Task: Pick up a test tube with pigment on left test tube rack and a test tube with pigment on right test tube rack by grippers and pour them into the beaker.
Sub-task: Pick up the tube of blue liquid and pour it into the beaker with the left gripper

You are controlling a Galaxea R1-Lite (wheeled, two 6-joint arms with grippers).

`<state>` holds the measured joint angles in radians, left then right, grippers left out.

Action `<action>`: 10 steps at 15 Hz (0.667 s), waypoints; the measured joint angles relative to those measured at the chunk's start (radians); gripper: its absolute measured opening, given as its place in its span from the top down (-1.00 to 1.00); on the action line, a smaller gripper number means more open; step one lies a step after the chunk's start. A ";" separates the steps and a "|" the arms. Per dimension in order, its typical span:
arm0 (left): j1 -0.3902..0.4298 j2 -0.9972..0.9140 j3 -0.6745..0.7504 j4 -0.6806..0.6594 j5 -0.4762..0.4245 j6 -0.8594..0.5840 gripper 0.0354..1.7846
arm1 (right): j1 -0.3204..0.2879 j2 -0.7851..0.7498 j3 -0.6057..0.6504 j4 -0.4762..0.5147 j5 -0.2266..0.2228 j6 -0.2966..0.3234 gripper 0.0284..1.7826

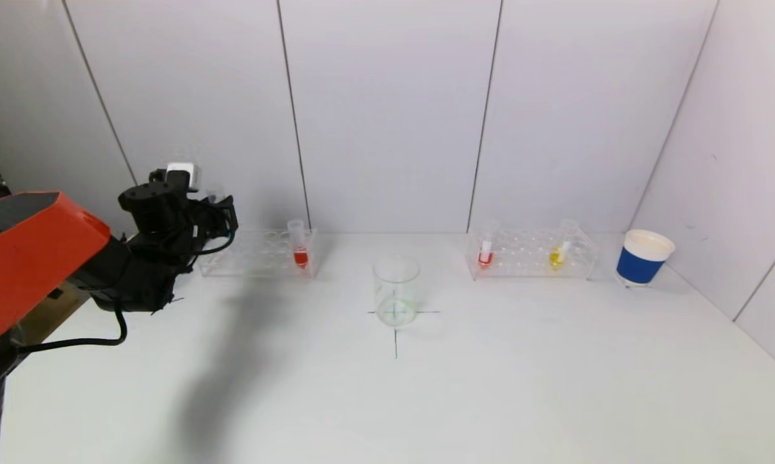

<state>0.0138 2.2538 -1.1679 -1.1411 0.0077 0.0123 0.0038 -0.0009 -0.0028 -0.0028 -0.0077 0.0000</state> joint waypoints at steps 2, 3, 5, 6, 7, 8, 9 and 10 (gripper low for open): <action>0.000 -0.057 -0.063 0.095 -0.001 -0.001 0.52 | 0.000 0.000 0.000 0.000 0.000 0.000 -0.99; 0.000 -0.088 -0.104 0.157 -0.001 -0.001 0.52 | 0.000 0.000 0.000 0.000 0.000 0.000 -0.99; 0.000 -0.140 -0.181 0.276 -0.004 0.000 0.52 | 0.000 0.000 0.000 0.000 0.000 0.000 -0.99; -0.001 -0.164 -0.222 0.342 -0.005 0.000 0.52 | 0.000 0.000 0.000 0.000 0.000 0.000 -0.99; -0.009 -0.185 -0.260 0.404 -0.006 0.000 0.52 | 0.000 0.000 0.000 0.000 0.000 0.000 -0.99; -0.019 -0.204 -0.300 0.465 -0.005 0.000 0.52 | 0.000 0.000 0.000 0.000 0.000 0.000 -0.99; -0.032 -0.220 -0.342 0.522 -0.004 0.001 0.52 | 0.000 0.000 0.000 0.000 0.000 0.000 -0.99; -0.049 -0.235 -0.386 0.581 -0.004 0.006 0.52 | 0.000 0.000 0.000 0.000 0.000 0.000 -0.99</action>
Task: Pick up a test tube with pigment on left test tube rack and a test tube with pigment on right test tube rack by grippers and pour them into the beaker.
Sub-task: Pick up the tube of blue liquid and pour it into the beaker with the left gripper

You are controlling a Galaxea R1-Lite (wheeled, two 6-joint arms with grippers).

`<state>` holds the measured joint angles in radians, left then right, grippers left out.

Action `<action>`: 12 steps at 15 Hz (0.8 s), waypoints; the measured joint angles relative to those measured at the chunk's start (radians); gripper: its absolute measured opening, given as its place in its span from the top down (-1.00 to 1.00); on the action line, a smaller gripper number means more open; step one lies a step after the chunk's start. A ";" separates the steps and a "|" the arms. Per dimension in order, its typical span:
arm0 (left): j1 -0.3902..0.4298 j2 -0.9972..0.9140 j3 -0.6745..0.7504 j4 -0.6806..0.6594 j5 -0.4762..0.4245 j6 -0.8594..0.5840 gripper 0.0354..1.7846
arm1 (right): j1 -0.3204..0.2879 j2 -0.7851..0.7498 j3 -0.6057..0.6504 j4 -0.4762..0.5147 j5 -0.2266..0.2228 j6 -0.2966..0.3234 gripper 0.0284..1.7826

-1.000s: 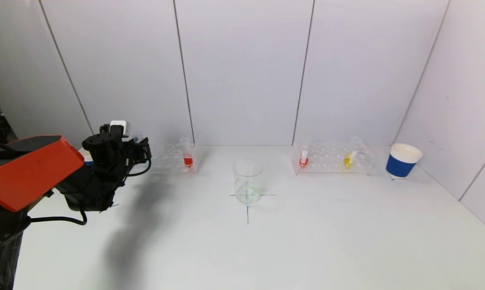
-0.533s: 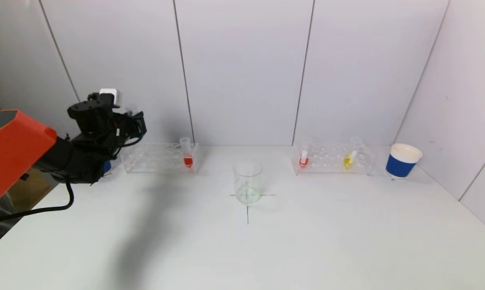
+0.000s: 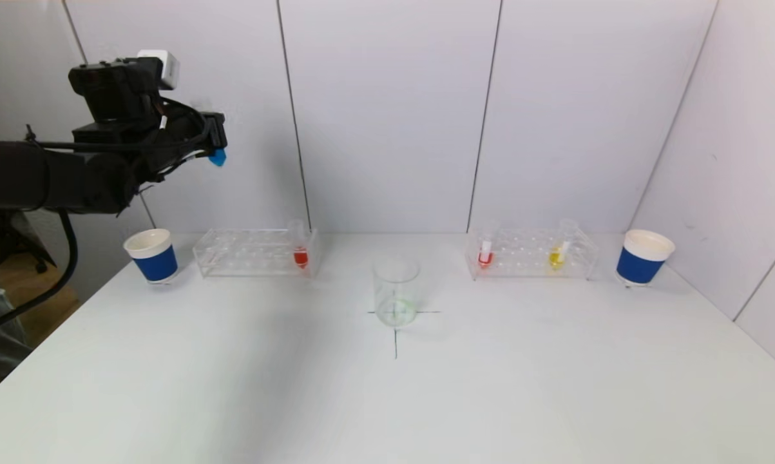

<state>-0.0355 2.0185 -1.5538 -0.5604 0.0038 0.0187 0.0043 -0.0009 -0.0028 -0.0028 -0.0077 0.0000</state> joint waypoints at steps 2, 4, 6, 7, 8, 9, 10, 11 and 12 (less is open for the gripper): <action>-0.044 -0.020 -0.074 0.101 -0.001 0.045 0.52 | 0.000 0.000 0.000 0.000 0.000 0.000 -0.99; -0.096 -0.027 -0.117 0.128 -0.006 0.118 0.52 | 0.000 0.000 0.000 0.000 0.000 0.000 -0.99; -0.152 -0.029 -0.131 0.127 -0.013 0.181 0.52 | 0.000 0.000 0.000 0.000 0.000 0.000 -0.99; -0.180 -0.026 -0.135 0.124 -0.034 0.212 0.52 | 0.000 0.000 0.000 0.000 0.000 0.000 -0.99; -0.206 -0.021 -0.138 0.121 -0.068 0.240 0.52 | 0.000 0.000 0.000 0.000 0.000 0.000 -0.99; -0.233 -0.012 -0.139 0.120 -0.102 0.263 0.52 | 0.000 0.000 0.000 0.000 0.000 0.000 -0.99; -0.255 -0.002 -0.139 0.120 -0.130 0.286 0.52 | 0.000 0.000 0.000 0.000 0.000 0.000 -0.99; -0.271 0.011 -0.140 0.109 -0.164 0.323 0.52 | 0.000 0.000 0.000 0.000 0.000 0.000 -0.99; -0.279 0.026 -0.140 0.091 -0.207 0.370 0.52 | 0.000 0.000 0.000 0.000 0.000 0.000 -0.99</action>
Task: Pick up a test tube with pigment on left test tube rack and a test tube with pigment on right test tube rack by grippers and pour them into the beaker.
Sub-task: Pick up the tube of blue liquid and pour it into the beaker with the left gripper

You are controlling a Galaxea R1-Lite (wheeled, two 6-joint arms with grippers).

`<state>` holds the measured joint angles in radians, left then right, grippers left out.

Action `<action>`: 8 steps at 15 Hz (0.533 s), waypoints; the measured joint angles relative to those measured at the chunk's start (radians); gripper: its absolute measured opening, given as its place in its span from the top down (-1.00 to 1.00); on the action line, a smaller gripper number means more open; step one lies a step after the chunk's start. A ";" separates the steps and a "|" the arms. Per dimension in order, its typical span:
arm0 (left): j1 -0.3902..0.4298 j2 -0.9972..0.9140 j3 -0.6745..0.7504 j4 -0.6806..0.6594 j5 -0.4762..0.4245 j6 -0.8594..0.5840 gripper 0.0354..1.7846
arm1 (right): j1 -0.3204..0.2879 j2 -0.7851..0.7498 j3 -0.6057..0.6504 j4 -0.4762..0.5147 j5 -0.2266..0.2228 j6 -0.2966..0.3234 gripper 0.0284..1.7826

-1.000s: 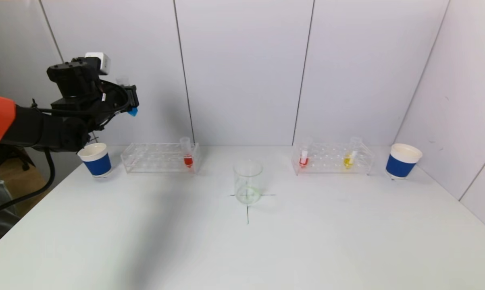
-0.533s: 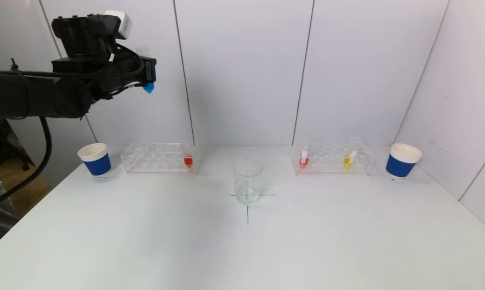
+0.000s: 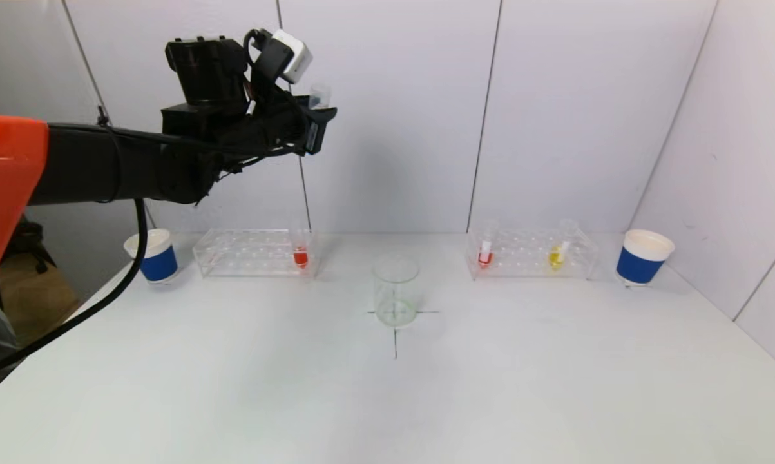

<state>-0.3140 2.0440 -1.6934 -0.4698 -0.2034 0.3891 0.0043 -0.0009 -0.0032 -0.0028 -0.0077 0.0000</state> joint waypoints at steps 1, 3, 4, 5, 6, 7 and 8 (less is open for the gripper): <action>-0.005 0.016 0.000 -0.026 -0.055 0.060 0.52 | 0.000 0.000 0.000 0.000 0.000 0.000 -0.99; -0.031 0.058 0.010 -0.062 -0.148 0.183 0.52 | 0.000 0.000 0.000 0.000 0.000 0.000 -0.99; -0.051 0.080 0.020 -0.069 -0.169 0.219 0.52 | 0.000 0.000 0.000 0.000 0.000 0.000 -0.99; -0.069 0.102 0.030 -0.085 -0.191 0.241 0.52 | 0.000 0.000 0.000 0.000 0.000 0.000 -0.99; -0.079 0.120 0.034 -0.105 -0.216 0.266 0.52 | 0.000 0.000 0.000 0.000 0.000 0.000 -0.99; -0.084 0.146 0.037 -0.130 -0.247 0.301 0.52 | 0.000 0.000 0.000 0.000 0.000 0.000 -0.99; -0.088 0.177 0.039 -0.150 -0.284 0.346 0.52 | 0.000 0.000 0.000 0.000 0.000 0.000 -0.99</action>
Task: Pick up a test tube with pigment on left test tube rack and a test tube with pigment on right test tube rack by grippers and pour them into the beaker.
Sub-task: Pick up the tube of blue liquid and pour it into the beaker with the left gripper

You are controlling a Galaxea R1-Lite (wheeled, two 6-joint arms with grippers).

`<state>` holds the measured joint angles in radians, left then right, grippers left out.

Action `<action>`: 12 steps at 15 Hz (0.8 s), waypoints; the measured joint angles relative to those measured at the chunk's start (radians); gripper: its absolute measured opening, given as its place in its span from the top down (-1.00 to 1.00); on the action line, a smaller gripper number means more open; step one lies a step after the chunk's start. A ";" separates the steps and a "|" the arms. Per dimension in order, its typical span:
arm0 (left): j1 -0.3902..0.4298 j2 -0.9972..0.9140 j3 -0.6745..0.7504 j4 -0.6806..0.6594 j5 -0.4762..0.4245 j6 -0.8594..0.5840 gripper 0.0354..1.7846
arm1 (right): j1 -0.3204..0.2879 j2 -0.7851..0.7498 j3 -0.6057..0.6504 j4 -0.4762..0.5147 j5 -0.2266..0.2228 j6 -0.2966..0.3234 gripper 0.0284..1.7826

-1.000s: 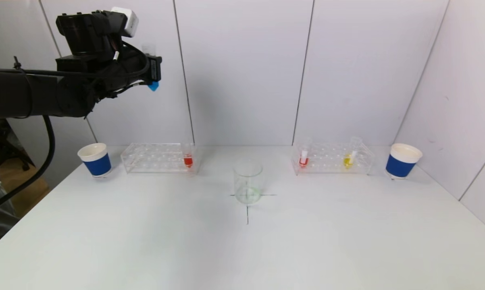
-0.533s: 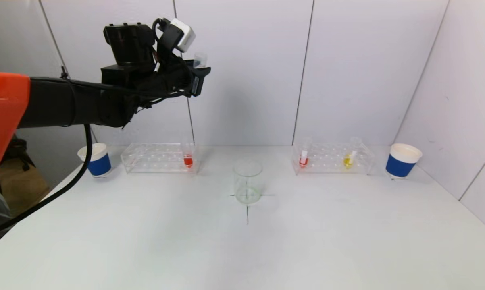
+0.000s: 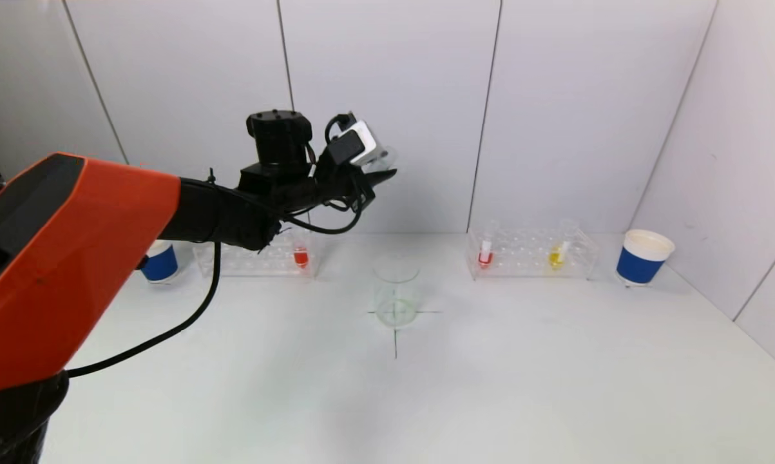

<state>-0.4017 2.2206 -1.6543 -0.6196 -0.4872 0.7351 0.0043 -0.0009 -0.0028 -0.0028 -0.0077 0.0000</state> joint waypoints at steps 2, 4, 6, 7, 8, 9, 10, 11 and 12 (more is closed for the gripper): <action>-0.006 0.055 0.001 -0.013 -0.070 0.099 0.52 | 0.000 0.000 0.000 0.000 0.000 0.000 -0.99; -0.012 0.090 0.010 -0.014 -0.125 0.188 0.52 | 0.000 0.000 0.000 0.000 0.000 0.000 -0.99; -0.033 0.105 0.018 -0.013 -0.148 0.253 0.52 | 0.000 0.000 0.000 0.000 0.000 0.000 -0.99; -0.042 0.108 0.019 -0.013 -0.154 0.284 0.52 | 0.000 0.000 0.000 0.000 0.000 0.000 -0.99; -0.047 0.110 0.020 -0.013 -0.168 0.319 0.52 | 0.000 0.000 0.000 0.000 0.000 0.000 -0.99; -0.047 0.112 0.024 -0.015 -0.190 0.347 0.52 | 0.000 0.000 0.000 0.000 0.000 0.000 -0.99; -0.046 0.114 0.030 -0.021 -0.201 0.370 0.52 | 0.000 0.000 0.000 0.000 0.000 0.000 -0.99; -0.046 0.117 0.034 -0.027 -0.205 0.387 0.52 | 0.000 0.000 0.000 0.000 0.000 0.000 -0.99; -0.043 0.124 0.037 -0.031 -0.208 0.394 0.52 | 0.000 0.000 0.000 0.000 0.000 0.000 -0.99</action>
<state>-0.4449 2.3443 -1.6172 -0.6502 -0.6951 1.1291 0.0047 -0.0009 -0.0028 -0.0028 -0.0077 0.0000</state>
